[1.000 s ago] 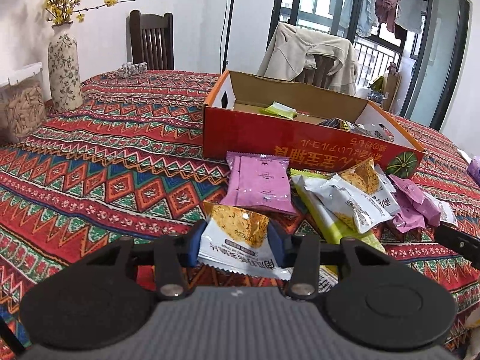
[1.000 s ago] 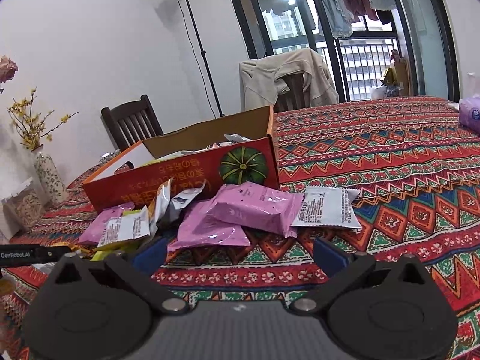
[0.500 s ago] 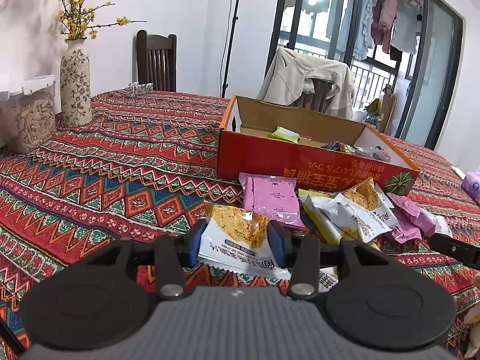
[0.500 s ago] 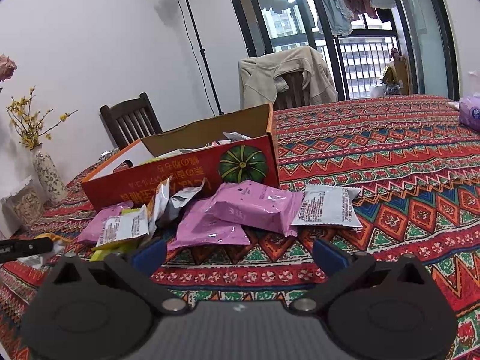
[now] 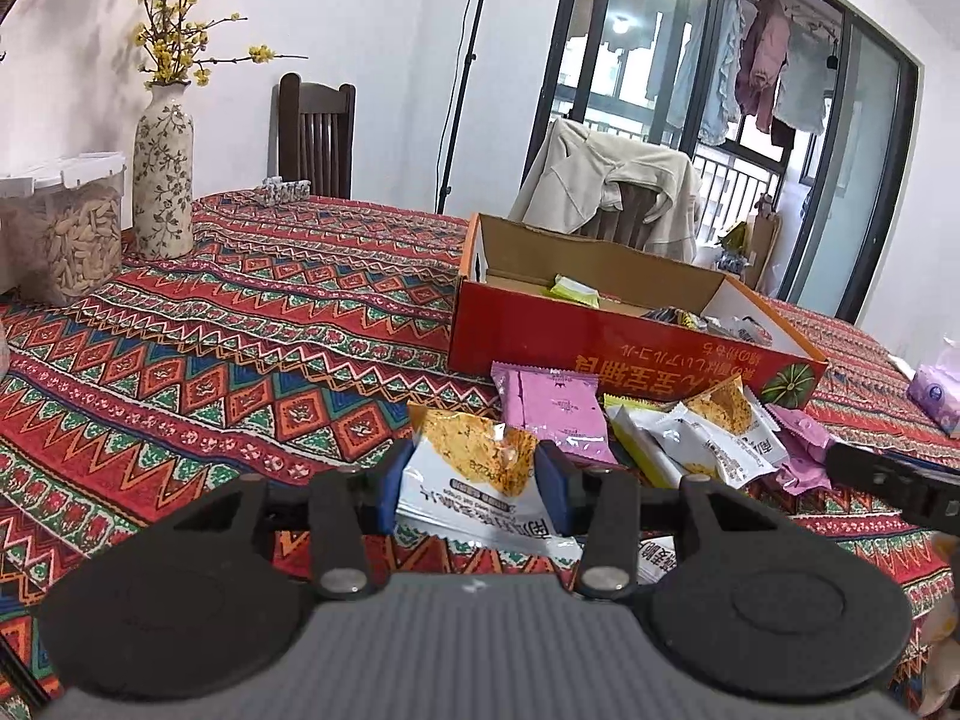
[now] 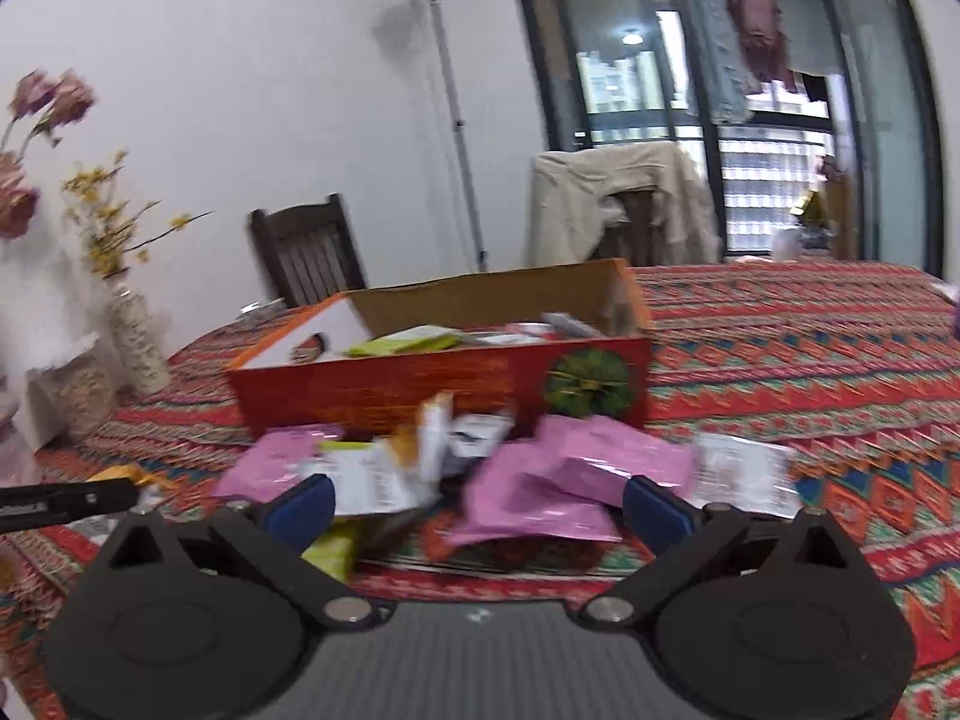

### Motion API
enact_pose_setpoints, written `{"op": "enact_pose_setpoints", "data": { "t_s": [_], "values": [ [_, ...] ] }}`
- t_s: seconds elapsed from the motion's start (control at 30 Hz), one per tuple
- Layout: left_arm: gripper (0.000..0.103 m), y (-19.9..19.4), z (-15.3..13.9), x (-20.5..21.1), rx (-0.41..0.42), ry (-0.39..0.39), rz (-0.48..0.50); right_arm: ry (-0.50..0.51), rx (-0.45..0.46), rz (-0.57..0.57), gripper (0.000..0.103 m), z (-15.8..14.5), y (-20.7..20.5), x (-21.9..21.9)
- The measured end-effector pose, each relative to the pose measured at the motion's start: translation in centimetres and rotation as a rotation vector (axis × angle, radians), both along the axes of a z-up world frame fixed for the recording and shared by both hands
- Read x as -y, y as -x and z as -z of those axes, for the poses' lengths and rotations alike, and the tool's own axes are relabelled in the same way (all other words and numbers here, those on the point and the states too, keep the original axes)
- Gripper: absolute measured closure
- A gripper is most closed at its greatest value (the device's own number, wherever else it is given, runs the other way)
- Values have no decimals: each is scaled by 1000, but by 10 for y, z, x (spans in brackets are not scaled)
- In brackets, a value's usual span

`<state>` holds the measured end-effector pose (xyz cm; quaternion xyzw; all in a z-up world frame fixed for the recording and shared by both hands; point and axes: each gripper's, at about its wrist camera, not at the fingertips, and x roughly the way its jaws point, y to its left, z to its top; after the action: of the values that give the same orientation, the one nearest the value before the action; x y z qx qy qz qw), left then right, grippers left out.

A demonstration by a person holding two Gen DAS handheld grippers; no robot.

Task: Organize snacks
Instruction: 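Lift the biscuit packet with the left gripper while the right gripper grasps a white packet, then carry both held packets over the open box with both grippers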

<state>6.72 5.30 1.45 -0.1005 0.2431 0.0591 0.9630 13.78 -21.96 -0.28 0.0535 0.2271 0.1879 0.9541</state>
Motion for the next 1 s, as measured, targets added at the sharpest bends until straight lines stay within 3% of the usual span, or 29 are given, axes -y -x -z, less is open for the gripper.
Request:
{"op": "enact_pose_setpoints", "data": {
  "t_s": [0.2,0.3,0.37,0.43,0.53,0.73,1.0],
  "values": [
    [58,4,-2,-2,15,-1,3,53,26,-84,16,-13,-9,-41],
    [58,5,-3,-5,19,3,-1,91,21,-122,28,-15,-18,-58],
    [58,6,-4,-8,22,4,-4,113,-1,-144,46,-13,-27,-67],
    [58,7,-5,-10,24,8,-9,126,-37,-155,58,-8,-38,-73],
    [58,8,-6,-13,27,10,-14,145,-83,-150,54,2,-53,-79],
    [58,5,-4,-16,20,20,-13,150,-85,-165,52,8,-52,-81],
    [58,4,-4,-14,24,20,-10,175,-65,-172,59,7,-47,-83]
  ]
}}
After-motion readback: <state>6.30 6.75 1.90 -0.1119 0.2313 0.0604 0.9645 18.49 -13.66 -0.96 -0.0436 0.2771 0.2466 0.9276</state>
